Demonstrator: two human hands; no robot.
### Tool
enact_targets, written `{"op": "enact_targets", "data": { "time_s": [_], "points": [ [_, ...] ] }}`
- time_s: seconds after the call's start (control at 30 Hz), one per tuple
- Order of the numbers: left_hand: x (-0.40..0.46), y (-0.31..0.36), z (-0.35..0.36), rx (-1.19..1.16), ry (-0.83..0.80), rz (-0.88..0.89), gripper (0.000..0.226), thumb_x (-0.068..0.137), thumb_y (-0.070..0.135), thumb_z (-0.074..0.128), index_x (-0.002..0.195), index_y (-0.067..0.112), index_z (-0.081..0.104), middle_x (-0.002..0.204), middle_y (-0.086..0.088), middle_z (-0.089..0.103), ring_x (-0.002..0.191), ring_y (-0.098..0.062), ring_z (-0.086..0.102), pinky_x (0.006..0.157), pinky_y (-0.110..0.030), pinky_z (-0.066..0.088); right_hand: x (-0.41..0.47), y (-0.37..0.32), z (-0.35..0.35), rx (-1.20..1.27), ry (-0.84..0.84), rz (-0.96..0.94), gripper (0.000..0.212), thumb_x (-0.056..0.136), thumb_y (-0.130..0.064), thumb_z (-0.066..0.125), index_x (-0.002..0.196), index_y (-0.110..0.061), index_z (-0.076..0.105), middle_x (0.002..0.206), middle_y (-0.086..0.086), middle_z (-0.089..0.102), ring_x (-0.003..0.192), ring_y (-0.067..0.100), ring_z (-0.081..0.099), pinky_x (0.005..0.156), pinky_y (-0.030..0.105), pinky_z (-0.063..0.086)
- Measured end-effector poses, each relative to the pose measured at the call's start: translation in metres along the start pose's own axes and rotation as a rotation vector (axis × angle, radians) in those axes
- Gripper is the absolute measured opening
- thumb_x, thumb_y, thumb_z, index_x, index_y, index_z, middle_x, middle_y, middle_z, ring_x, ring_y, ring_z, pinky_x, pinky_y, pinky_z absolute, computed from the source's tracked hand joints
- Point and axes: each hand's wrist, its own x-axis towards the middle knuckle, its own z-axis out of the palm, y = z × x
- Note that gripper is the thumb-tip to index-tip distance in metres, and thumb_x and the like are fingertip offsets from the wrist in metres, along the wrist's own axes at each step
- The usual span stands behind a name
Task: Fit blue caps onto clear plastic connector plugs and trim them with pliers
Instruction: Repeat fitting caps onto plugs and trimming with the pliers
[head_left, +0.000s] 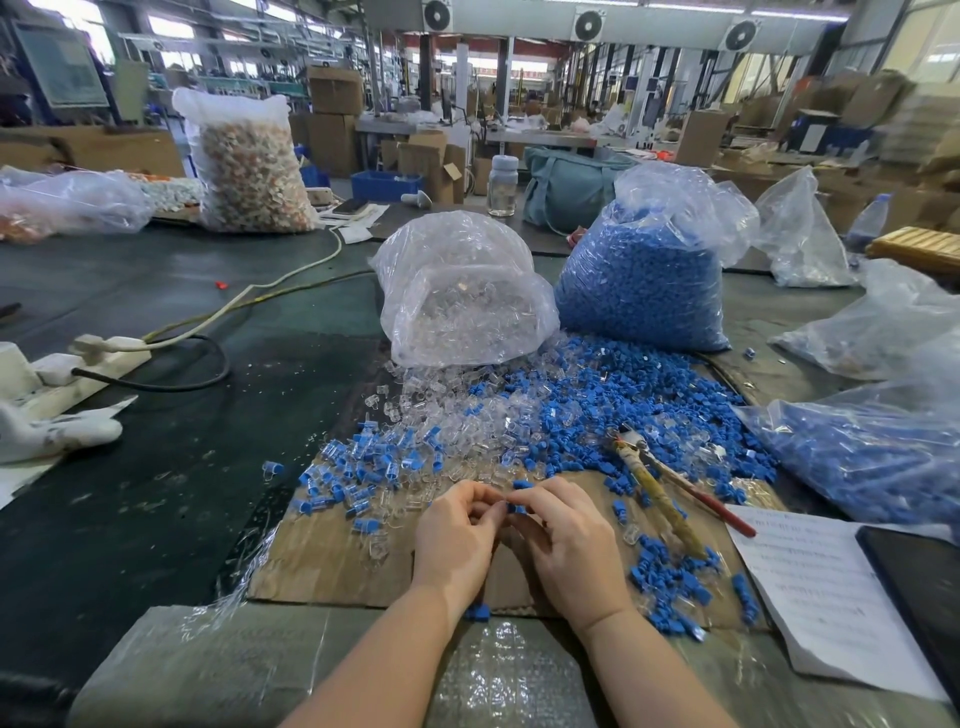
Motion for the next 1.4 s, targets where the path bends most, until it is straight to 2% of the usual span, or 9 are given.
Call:
{"op": "enact_targets", "data": {
  "time_s": [0.17,0.4,0.63,0.83,0.93,1.07,1.2,1.3,1.4],
  "points": [
    [0.001,0.000,0.000,0.012,-0.011,-0.019,0.015,0.088,0.014,0.061,0.078,0.025,0.060,0.075,0.001,0.067,0.073,-0.011,0.065,0.069,-0.021,0.054,0.000,-0.001,0.000,-0.020,-0.008,0.003,0.018,0.076,-0.024,0.077,0.092,-0.017,0.073,0.082,-0.005,0.062,0.076,0.012,0.058,0.063,0.028,0.053],
    [0.001,0.001,0.000,0.024,-0.016,-0.021,0.010,0.088,0.014,0.062,0.081,0.022,0.062,0.077,-0.002,0.068,0.076,-0.014,0.066,0.074,-0.028,0.055,0.000,0.000,0.001,-0.020,0.010,0.018,0.015,0.076,-0.024,0.077,0.087,-0.016,0.073,0.081,-0.004,0.063,0.075,0.015,0.059,0.062,0.030,0.052],
    [0.002,0.000,-0.001,0.030,-0.029,-0.019,0.009,0.088,0.015,0.062,0.082,0.022,0.062,0.076,0.001,0.068,0.074,-0.011,0.065,0.073,-0.025,0.055,0.000,0.000,0.001,-0.037,0.009,0.004,0.014,0.077,-0.023,0.076,0.088,-0.015,0.072,0.082,-0.003,0.063,0.075,0.015,0.059,0.063,0.030,0.053],
    [0.002,0.000,0.000,0.012,-0.012,-0.046,0.011,0.088,0.014,0.062,0.081,0.023,0.060,0.077,0.001,0.066,0.074,-0.008,0.065,0.067,-0.017,0.052,0.000,0.004,-0.002,-0.115,0.035,0.060,0.024,0.079,-0.018,0.075,0.101,-0.011,0.068,0.091,0.000,0.064,0.084,0.019,0.060,0.076,0.035,0.049],
    [0.003,0.001,0.000,0.015,-0.007,-0.059,0.012,0.088,0.013,0.061,0.081,0.023,0.059,0.077,0.003,0.065,0.073,-0.005,0.063,0.061,-0.010,0.047,0.002,0.014,-0.011,-0.231,0.060,0.154,0.028,0.083,-0.021,0.070,0.108,-0.010,0.065,0.100,0.003,0.064,0.094,0.023,0.060,0.084,0.038,0.046],
    [0.004,0.005,0.000,-0.098,-0.032,-0.124,0.008,0.090,0.007,0.057,0.088,0.014,0.060,0.080,-0.004,0.068,0.073,-0.011,0.064,0.062,-0.017,0.048,0.010,0.034,-0.035,-0.489,0.008,0.420,0.041,0.093,-0.037,0.050,0.126,-0.014,0.051,0.123,0.006,0.055,0.115,0.022,0.049,0.101,0.037,0.034],
    [0.007,0.013,-0.001,-0.181,-0.035,-0.158,0.008,0.090,0.005,0.056,0.088,0.012,0.059,0.078,-0.007,0.067,0.065,-0.011,0.060,0.055,-0.015,0.045,0.020,0.055,-0.056,-0.663,-0.210,0.768,0.059,0.093,-0.054,0.033,0.139,-0.016,0.032,0.140,0.013,0.041,0.129,0.031,0.036,0.107,0.047,0.026],
    [0.008,0.017,-0.001,-0.231,-0.043,-0.176,0.008,0.091,0.004,0.054,0.088,0.010,0.058,0.078,-0.007,0.065,0.064,-0.012,0.059,0.053,-0.015,0.045,0.024,0.068,-0.062,-0.653,-0.432,0.885,0.067,0.089,-0.062,0.036,0.139,-0.017,0.032,0.144,0.010,0.036,0.131,0.032,0.033,0.106,0.050,0.027],
    [0.009,0.022,-0.001,-0.252,-0.055,-0.184,0.009,0.092,0.003,0.051,0.088,0.009,0.057,0.080,-0.008,0.063,0.064,-0.010,0.057,0.051,-0.012,0.046,0.027,0.071,-0.066,-0.655,-0.472,0.869,0.066,0.086,-0.064,0.043,0.133,-0.017,0.039,0.142,0.008,0.034,0.129,0.030,0.035,0.101,0.048,0.030]
  ]
}}
